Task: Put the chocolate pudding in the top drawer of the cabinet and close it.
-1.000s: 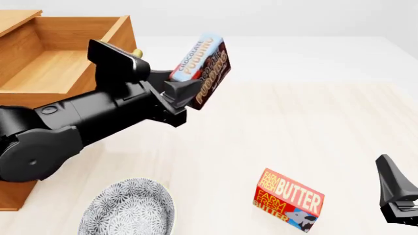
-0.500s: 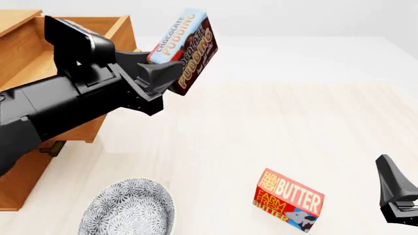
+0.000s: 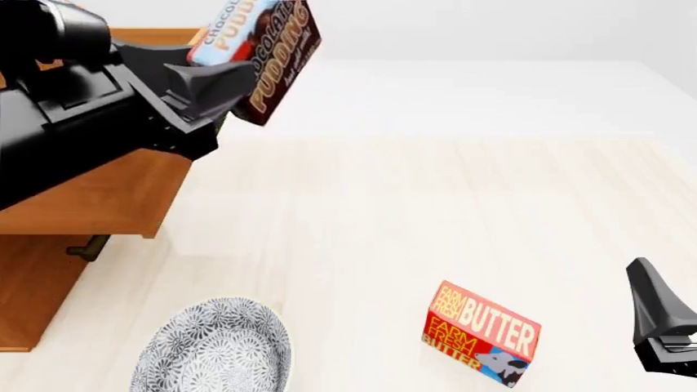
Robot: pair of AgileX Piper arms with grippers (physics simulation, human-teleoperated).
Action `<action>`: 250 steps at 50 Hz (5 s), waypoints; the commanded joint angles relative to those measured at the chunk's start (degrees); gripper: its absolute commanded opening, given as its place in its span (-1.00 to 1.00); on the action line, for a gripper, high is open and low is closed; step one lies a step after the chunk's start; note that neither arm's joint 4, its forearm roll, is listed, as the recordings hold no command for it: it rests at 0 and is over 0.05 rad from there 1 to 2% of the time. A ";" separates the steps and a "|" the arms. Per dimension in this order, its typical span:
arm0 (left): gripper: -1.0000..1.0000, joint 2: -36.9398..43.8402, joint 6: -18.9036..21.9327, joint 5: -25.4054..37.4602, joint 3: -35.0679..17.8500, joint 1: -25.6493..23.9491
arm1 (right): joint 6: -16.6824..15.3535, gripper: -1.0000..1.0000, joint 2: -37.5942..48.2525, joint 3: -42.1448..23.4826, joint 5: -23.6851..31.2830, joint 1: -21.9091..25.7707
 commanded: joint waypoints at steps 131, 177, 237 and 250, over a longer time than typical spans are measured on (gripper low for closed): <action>-1.00 -4.37 4.57 21.32 -9.31 31.55 | 0.00 1.00 0.02 0.03 -0.05 -0.01; -1.00 6.37 4.13 21.04 -13.48 35.22 | 0.00 1.00 0.02 0.03 -0.05 -0.01; -1.00 9.53 5.15 22.23 -12.46 39.18 | 0.00 1.00 0.02 0.03 -0.05 -0.01; -1.00 10.33 4.83 22.23 -12.51 39.59 | 0.00 1.00 0.02 0.03 -0.05 -0.01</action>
